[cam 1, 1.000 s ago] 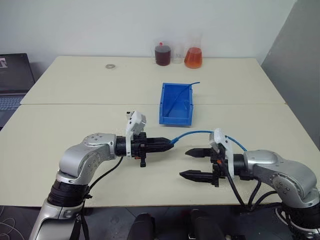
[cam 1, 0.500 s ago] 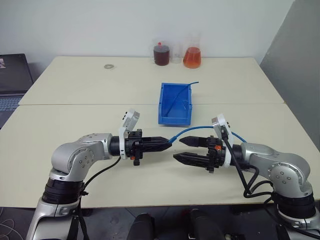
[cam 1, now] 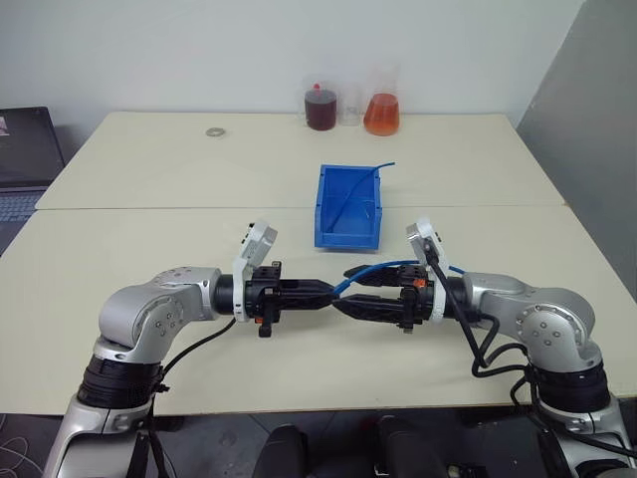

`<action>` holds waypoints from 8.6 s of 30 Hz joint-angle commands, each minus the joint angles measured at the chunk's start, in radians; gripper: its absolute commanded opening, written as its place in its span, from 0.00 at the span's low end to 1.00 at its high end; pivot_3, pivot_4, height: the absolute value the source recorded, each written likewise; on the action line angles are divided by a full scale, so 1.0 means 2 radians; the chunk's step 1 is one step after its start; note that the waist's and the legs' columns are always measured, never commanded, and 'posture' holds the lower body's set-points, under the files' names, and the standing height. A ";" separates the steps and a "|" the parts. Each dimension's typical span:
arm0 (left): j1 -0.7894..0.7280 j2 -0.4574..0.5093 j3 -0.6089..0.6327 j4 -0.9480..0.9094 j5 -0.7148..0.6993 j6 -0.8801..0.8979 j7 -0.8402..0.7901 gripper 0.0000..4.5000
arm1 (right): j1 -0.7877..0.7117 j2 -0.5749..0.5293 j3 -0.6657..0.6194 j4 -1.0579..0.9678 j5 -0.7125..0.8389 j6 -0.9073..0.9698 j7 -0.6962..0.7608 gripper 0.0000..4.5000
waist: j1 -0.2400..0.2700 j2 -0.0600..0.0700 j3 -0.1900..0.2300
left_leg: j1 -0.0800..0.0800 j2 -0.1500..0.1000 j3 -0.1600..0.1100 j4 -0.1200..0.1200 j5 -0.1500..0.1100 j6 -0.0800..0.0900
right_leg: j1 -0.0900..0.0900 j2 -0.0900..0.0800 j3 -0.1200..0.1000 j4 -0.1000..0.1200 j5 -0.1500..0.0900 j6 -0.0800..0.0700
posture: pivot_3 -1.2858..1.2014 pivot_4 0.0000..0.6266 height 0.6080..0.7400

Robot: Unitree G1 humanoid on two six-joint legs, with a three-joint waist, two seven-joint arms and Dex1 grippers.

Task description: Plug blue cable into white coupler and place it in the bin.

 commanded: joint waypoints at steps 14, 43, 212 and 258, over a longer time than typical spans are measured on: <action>0.007 0.016 -0.007 -0.034 0.004 -0.030 -0.020 0.05 | -0.019 -0.012 0.023 0.002 0.001 -0.001 0.041 0.20 | 0.000 0.000 0.000 | 0.000 0.000 0.000 0.000 0.000 0.000 | 0.000 0.000 0.000 0.000 0.000 0.000 | 0.52 0.24 1.00; 0.069 0.055 -0.011 -0.055 0.087 -0.133 -0.015 0.83 | -0.028 -0.035 0.024 0.013 -0.050 -0.044 0.066 0.03 | 0.000 0.000 0.000 | 0.000 0.000 0.000 0.000 0.000 0.000 | 0.000 0.000 0.000 0.000 0.000 0.000 | 0.52 0.24 1.00; -0.014 0.028 -0.210 0.099 0.376 -0.271 -0.075 0.18 | -0.089 -0.013 0.279 0.019 -0.327 -0.113 0.113 0.02 | -0.001 0.000 -0.001 | 0.001 0.000 0.000 0.000 0.000 0.000 | 0.001 0.001 0.000 0.001 0.000 0.000 | 0.52 0.24 1.00; 0.133 0.039 0.073 -0.089 0.188 -0.126 0.086 0.70 | -0.099 -0.003 0.075 0.006 -0.285 -0.072 0.099 0.02 | 0.001 0.001 -0.009 | 0.000 0.007 0.000 -0.001 0.000 0.000 | -0.001 0.006 0.000 0.001 -0.002 -0.004 | 0.52 0.24 1.00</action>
